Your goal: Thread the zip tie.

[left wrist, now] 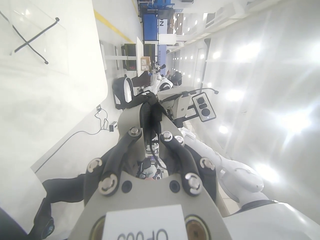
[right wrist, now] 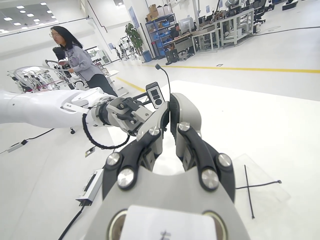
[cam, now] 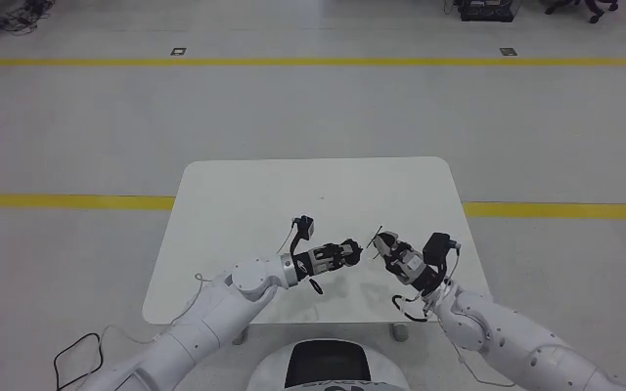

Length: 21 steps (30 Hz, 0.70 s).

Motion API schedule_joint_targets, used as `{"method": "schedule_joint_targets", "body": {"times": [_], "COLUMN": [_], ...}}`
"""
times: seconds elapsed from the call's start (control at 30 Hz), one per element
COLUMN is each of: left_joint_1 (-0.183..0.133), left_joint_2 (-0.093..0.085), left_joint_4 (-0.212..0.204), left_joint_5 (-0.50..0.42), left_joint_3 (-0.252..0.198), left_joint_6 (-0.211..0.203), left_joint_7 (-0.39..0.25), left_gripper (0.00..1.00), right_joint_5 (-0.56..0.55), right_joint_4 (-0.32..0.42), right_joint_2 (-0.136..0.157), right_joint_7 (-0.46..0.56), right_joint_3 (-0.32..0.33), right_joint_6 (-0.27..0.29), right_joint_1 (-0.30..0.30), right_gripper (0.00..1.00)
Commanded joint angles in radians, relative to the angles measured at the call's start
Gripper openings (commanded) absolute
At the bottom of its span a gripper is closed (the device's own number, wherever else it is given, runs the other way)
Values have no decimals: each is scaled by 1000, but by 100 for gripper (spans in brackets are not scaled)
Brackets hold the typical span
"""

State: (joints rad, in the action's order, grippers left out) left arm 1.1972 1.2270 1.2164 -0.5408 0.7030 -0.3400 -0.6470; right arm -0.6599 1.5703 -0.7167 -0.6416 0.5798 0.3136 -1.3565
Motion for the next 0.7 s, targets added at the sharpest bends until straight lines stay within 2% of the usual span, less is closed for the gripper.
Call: {"method": "schedule_joint_targets", "body": {"times": [0.0,0.67], "left_joint_1": [0,3], "left_joint_2": [1,10], "left_joint_4": [-2,-11], "left_joint_5": [0,4], "left_joint_3": [0,11], "left_joint_6": [0,0], "left_joint_7": [-2,-13], "left_gripper": [0,0], "right_joint_5": [-3,-41], "right_joint_4": [-2,-9], "right_joint_2": [-4,-47], "right_joint_7": [3,52], "right_joint_3": [9,89], "right_joint_6": [4,26], "right_joint_1": [-6,-57], "right_gripper": [0,0]}}
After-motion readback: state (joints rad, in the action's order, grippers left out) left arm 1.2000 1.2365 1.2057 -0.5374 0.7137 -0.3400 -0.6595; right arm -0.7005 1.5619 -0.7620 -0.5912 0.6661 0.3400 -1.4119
